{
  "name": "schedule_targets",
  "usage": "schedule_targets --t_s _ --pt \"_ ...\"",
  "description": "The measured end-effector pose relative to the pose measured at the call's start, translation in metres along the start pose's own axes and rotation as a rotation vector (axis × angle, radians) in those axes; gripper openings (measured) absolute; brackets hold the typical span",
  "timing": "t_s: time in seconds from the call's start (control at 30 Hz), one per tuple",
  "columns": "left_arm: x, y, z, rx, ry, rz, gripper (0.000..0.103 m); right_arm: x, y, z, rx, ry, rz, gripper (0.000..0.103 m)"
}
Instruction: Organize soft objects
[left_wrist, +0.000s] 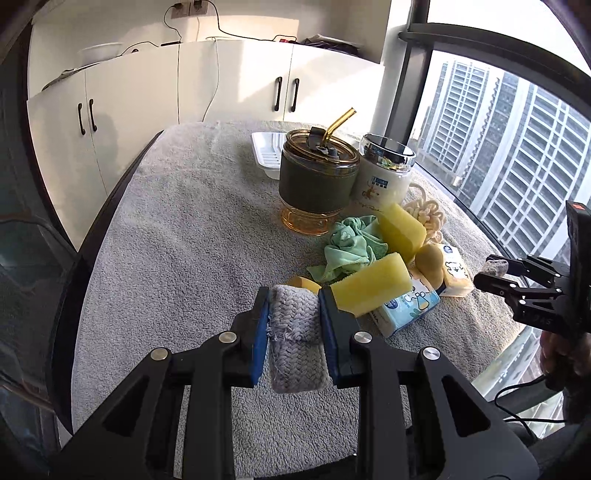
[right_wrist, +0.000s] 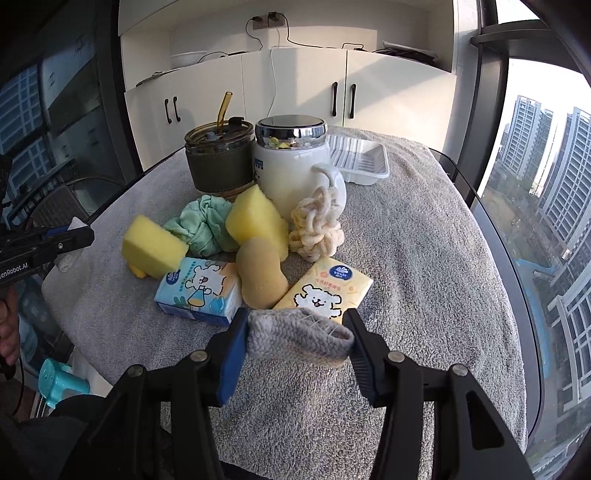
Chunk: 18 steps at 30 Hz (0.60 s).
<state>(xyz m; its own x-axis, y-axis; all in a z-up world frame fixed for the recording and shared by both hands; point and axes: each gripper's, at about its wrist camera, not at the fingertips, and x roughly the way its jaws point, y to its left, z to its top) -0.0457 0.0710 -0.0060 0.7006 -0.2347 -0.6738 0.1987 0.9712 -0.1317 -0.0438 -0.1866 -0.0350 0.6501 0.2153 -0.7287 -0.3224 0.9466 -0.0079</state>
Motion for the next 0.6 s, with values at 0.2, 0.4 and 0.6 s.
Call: schedule_targets --t_s 0.2,0.4,0.6 --pt "0.008 0.025 0.040 0.016 -0.039 0.027 0.024 0.000 -0.026 0.029 -0.017 -0.037 -0.053 0.054" --pt "0.024 0.042 0.086 0.047 -0.075 0.049 0.024 0.006 -0.062 0.068 -0.023 -0.073 -0.098 0.054" --pt "0.053 0.056 0.131 0.096 -0.084 0.056 0.024 0.027 -0.093 0.111 -0.045 -0.084 -0.111 0.054"
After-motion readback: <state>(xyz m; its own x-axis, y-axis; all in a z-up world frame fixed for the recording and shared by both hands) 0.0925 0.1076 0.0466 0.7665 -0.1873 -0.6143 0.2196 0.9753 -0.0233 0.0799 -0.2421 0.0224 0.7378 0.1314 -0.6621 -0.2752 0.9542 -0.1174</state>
